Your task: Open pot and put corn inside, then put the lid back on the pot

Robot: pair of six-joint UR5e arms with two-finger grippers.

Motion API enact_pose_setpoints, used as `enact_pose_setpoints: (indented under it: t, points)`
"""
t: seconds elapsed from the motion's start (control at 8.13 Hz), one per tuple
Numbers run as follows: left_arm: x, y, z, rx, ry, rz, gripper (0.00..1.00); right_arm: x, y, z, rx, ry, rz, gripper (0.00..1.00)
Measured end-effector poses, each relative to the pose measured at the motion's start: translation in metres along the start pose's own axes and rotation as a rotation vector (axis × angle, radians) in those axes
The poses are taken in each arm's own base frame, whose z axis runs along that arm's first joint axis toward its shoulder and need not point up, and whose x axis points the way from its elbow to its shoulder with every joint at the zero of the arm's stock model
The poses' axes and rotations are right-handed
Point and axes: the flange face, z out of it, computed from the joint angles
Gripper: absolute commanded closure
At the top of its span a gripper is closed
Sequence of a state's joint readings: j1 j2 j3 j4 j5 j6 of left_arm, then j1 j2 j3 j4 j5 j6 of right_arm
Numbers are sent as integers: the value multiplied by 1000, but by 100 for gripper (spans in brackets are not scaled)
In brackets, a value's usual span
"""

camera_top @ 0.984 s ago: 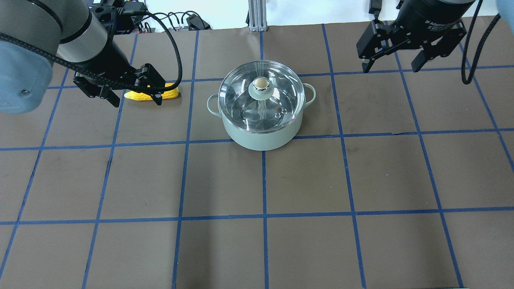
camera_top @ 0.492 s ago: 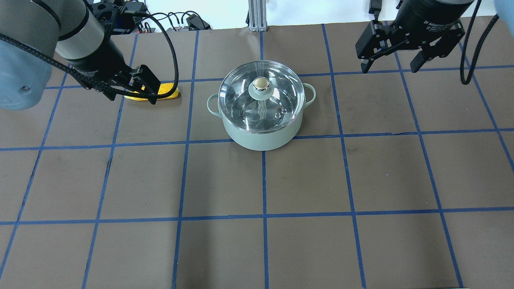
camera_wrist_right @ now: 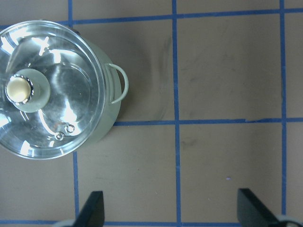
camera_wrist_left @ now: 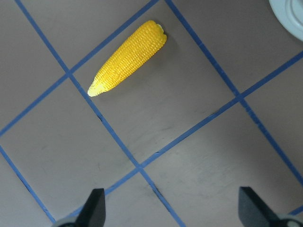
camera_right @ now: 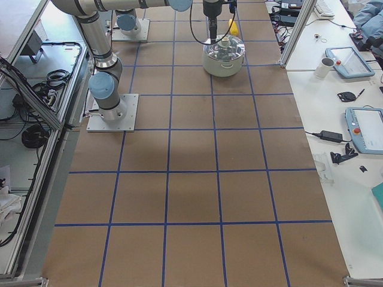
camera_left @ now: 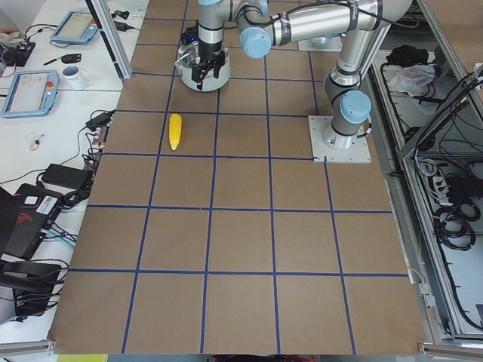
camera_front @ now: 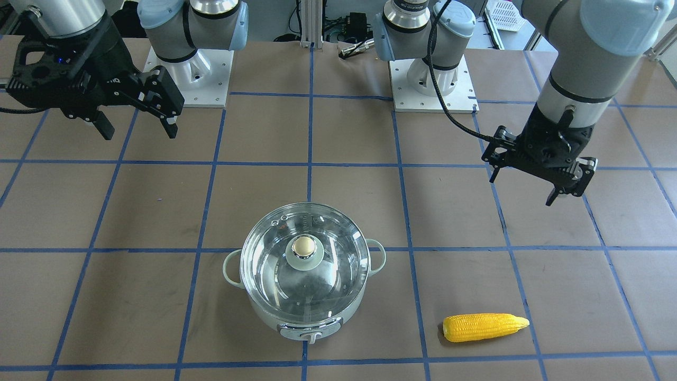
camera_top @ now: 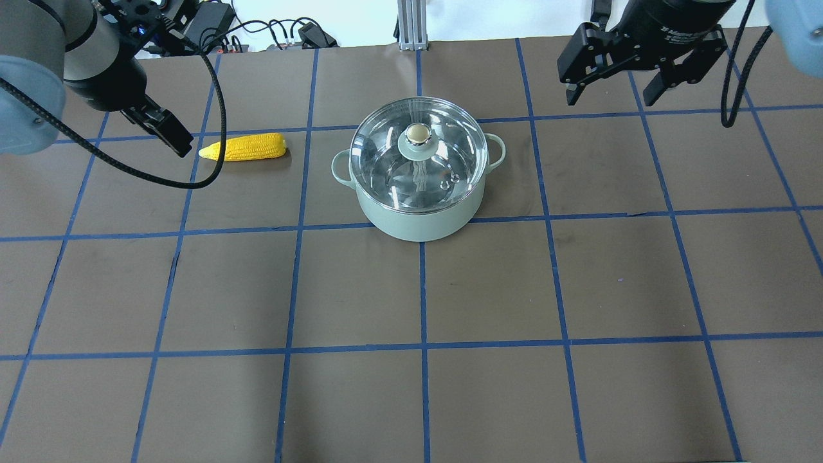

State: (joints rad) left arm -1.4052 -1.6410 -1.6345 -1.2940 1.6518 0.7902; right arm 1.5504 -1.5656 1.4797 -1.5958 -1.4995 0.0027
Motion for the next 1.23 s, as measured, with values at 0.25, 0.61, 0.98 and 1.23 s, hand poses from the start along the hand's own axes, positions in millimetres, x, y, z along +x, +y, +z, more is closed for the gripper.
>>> enact_pose_setpoints:
  t: [0.25,0.61,0.98,1.23]
  points:
    - [-23,-12,29,22,-42,287,0,-45,-17,18,62,-7,4,0]
    - [-48,-41,91,57,-96,523,0,-131,-38,63,134,-47,69,0]
    - [-58,-70,158,196,-46,693,0,-195,-52,130,157,8,120,0]
    - [-60,-75,192,234,14,726,0,-218,-65,171,148,52,143,0]
